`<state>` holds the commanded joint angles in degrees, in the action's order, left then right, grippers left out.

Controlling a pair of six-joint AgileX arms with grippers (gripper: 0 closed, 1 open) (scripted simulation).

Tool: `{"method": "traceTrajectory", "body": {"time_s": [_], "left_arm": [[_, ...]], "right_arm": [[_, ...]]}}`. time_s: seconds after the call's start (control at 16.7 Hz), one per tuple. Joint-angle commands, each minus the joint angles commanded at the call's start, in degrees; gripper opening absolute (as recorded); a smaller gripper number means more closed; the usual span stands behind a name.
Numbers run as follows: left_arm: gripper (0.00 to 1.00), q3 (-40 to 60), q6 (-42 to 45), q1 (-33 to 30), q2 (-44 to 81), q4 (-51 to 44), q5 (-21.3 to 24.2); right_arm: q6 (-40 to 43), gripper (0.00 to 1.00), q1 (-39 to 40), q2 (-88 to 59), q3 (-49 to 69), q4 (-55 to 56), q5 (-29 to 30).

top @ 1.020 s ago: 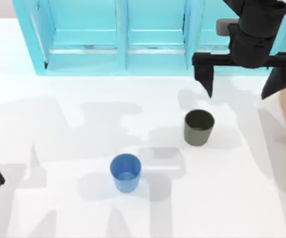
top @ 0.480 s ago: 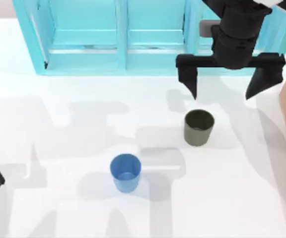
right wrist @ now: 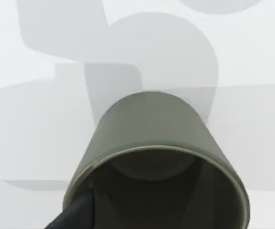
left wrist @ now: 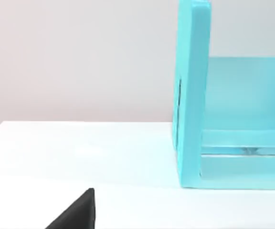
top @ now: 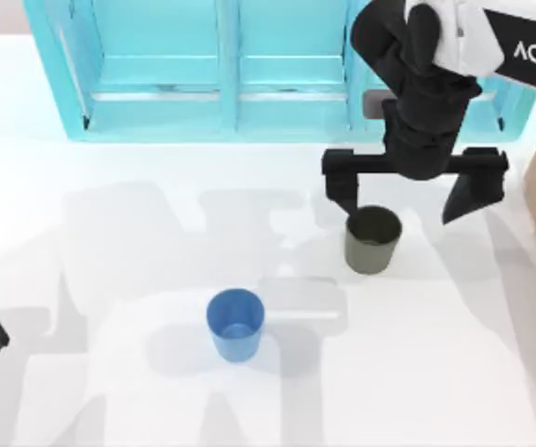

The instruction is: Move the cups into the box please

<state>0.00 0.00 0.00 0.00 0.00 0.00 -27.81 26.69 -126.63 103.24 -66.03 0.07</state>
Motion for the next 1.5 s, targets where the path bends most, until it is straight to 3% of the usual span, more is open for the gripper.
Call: {"method": "traceTrajectory", "body": {"time_s": [0.48,1.26,1.5], "left_arm": [[1.00,0.00,0.00,0.00,0.00,0.00,0.00],[1.00,0.00,0.00,0.00,0.00,0.00,0.00],[1.00,0.00,0.00,0.00,0.00,0.00,0.00]], "right_arm": [[-0.17,1.00,0.15,-1.01,-5.63,6.10,0.01],[-0.17,0.02,0.15,-1.01,-5.63,6.10,0.01],[-0.17,0.00,0.15,-1.01,-5.63,6.10,0.01]]}}
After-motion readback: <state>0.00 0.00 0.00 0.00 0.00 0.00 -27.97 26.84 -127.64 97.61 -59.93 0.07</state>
